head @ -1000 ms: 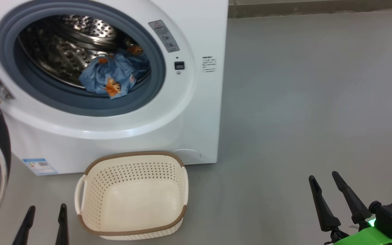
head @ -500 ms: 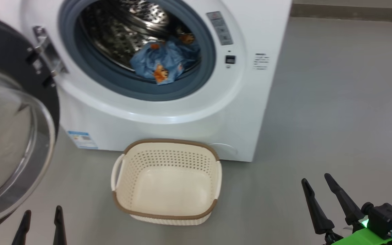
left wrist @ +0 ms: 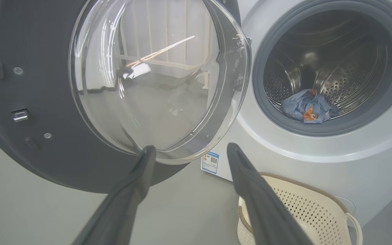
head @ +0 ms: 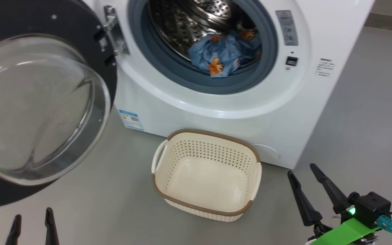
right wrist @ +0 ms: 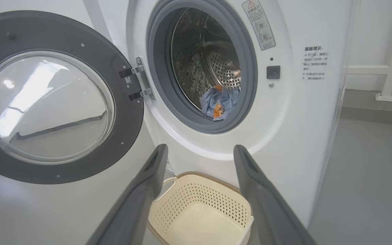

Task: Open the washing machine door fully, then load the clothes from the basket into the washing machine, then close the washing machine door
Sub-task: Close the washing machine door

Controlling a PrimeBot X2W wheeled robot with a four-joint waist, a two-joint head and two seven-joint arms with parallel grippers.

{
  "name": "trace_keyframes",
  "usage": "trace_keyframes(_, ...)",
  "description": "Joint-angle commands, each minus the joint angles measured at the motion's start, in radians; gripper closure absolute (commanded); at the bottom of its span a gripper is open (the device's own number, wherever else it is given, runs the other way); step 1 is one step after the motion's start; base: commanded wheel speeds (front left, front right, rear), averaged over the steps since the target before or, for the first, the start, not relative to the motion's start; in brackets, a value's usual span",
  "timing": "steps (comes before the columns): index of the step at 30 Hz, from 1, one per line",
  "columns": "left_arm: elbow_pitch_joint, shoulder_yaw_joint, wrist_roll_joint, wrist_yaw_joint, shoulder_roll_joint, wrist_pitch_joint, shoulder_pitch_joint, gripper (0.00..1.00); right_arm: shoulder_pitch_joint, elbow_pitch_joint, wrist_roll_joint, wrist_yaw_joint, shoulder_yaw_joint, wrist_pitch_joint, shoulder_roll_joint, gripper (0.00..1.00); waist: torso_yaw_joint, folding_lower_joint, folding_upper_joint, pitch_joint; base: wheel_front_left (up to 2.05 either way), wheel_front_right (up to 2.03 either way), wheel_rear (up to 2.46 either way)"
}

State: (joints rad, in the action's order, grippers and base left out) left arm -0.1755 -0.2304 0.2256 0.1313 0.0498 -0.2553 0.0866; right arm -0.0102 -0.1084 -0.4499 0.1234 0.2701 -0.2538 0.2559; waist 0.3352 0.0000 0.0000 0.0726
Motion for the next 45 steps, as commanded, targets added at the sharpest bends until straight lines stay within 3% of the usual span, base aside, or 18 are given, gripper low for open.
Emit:
trace_keyframes(1,0.015,-0.04,-0.009,-0.001,0.01,-0.006,-0.03,0.0,-0.032,0.017,-0.019,0.007,0.03,-0.008,0.019,0.0,0.053,0.0,0.0,0.002,0.0,0.0,0.0)
trace_keyframes(18,0.033,-0.078,-0.008,-0.011,0.001,-0.006,0.001,0.0,-0.047,-0.003,-0.035,0.007,0.092,-0.008,0.026,0.0,0.179,0.0,0.0,-0.033,0.0,0.0,0.0)
trace_keyframes(37,0.108,-0.116,0.042,-0.031,0.001,-0.006,0.023,0.0,-0.06,-0.013,-0.049,0.007,0.125,-0.008,0.027,0.0,0.186,0.0,0.0,-0.035,0.0,0.0,0.0)
trace_keyframes(39,0.126,-0.129,0.056,-0.021,0.001,-0.006,0.015,0.43,-0.054,-0.012,-0.048,0.007,0.121,-0.008,0.024,0.0,0.185,0.0,0.0,-0.035,0.0,0.0,0.0)
trace_keyframes(41,0.145,-0.145,0.068,-0.012,0.007,-0.006,0.0,0.7,-0.047,-0.01,-0.047,0.007,0.113,-0.008,0.022,0.0,0.185,0.0,0.0,-0.032,0.0,0.0,0.0)
trace_keyframes(42,0.151,-0.155,0.085,-0.009,0.014,-0.006,-0.012,1.0,-0.043,-0.009,-0.045,0.007,0.109,-0.008,0.021,0.0,0.185,0.0,0.0,-0.03,0.0,0.0,0.0)
trace_keyframes(45,0.16,-0.176,0.129,-0.003,0.066,-0.006,-0.055,1.0,-0.03,-0.005,-0.04,0.007,0.093,-0.008,0.016,0.0,0.185,0.0,0.0,-0.027,0.0,0.0,0.0)
